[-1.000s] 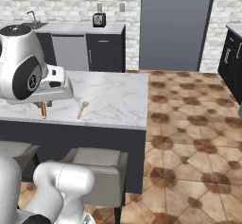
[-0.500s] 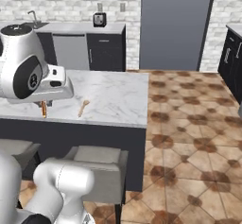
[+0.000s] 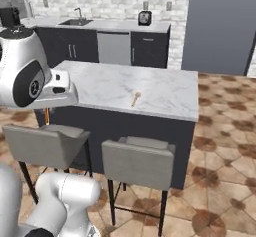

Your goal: Pick up the metallic utensils from the counter and place them in the open drawer. Make sure not to pick up any wooden utensils.

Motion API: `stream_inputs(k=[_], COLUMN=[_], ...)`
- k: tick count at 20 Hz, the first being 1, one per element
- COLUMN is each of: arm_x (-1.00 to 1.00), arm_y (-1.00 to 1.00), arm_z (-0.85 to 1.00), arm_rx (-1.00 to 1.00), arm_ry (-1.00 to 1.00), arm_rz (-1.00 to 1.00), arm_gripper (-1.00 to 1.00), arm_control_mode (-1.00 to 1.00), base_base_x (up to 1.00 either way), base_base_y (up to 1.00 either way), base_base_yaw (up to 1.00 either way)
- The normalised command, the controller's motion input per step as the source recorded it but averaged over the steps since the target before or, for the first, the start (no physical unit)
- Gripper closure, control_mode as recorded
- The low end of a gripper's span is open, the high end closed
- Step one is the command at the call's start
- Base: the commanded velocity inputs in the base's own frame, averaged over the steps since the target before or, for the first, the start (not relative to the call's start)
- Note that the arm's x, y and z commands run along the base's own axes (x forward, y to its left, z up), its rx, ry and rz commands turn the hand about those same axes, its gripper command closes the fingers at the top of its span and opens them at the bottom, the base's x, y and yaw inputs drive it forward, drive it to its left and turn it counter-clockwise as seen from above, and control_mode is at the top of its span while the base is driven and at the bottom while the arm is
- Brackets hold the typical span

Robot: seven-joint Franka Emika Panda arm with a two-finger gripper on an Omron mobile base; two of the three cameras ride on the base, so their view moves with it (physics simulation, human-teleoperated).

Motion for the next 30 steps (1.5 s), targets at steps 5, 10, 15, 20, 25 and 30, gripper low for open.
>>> stream_inputs(k=[5, 10, 15, 20, 25, 30], arm_x=[0.00, 0.00, 0.00, 0.00, 0.00, 0.00], arm_y=[0.00, 0.00, 0.00, 0.00, 0.00, 0.00], arm_z=[0.00, 0.00, 0.00, 0.00, 0.00, 0.00], arm_rx=[0.00, 0.00, 0.00, 0.00, 0.00, 0.00], arm_ry=[0.00, 0.00, 0.00, 0.00, 0.00, 0.00], arm_rz=[0.00, 0.00, 0.00, 0.00, 0.00, 0.00], arm_gripper=[1.00, 1.00, 1.00, 1.00, 1.00, 1.00], arm_control_mode=[1.00, 1.00, 1.00, 1.00, 1.00, 1.00], base_base_x=[0.51, 0.20, 0.09, 0.79, 1.00, 1.00], base_base_y=[0.33, 0.40, 0.48, 0.23, 0.00, 0.02], base_base_yaw=[0.61, 0.86, 0.78, 0.29, 0.00, 0.00])
